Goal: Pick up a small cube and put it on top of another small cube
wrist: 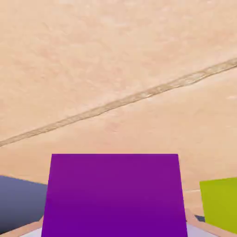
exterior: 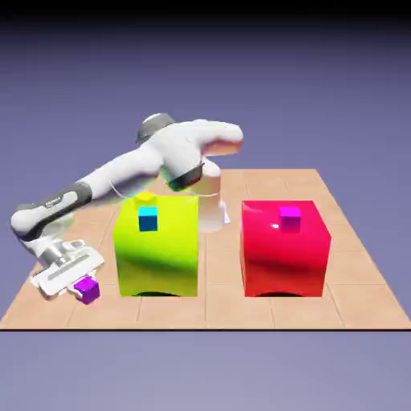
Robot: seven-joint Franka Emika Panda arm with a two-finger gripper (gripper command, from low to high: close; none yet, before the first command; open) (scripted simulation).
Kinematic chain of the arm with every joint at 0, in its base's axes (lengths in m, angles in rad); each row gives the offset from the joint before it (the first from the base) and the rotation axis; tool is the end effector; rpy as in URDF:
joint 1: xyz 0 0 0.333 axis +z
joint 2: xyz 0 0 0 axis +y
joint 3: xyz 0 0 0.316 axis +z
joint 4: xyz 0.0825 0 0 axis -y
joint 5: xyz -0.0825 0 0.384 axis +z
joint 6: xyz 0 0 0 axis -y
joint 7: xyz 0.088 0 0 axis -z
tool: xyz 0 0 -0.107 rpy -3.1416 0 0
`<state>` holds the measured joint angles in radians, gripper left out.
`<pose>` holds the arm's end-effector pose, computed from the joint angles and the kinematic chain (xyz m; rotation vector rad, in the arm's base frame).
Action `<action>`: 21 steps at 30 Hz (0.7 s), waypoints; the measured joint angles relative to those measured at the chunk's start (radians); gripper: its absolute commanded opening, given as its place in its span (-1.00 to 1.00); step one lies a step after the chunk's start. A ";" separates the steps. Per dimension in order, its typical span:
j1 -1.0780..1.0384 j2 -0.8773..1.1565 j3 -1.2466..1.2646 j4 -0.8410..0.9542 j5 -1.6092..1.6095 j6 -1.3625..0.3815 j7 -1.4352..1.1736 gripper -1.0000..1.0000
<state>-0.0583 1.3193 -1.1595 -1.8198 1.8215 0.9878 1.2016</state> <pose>0.3763 -0.4253 0.1042 -0.2035 2.2092 1.0543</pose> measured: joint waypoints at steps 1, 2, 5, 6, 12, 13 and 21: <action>0.012 0.012 -0.032 0.000 0.012 -0.028 0.005 -1.00; 0.048 -0.010 -0.052 -0.010 0.019 -0.021 0.008 -1.00; 0.157 -0.073 -0.110 -0.037 0.039 -0.001 0.018 -1.00; 0.193 -0.094 -0.130 -0.047 0.045 0.006 0.021 -1.00; 0.410 -0.242 -0.238 -0.106 0.067 0.053 0.045 -1.00; 0.410 -0.278 -0.224 -0.112 0.036 0.061 0.050 -1.00; 0.281 -0.568 -0.010 -0.139 -0.294 0.119 0.096 -1.00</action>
<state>0.2223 0.7517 -1.1700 -1.9584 1.5273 1.1067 1.2975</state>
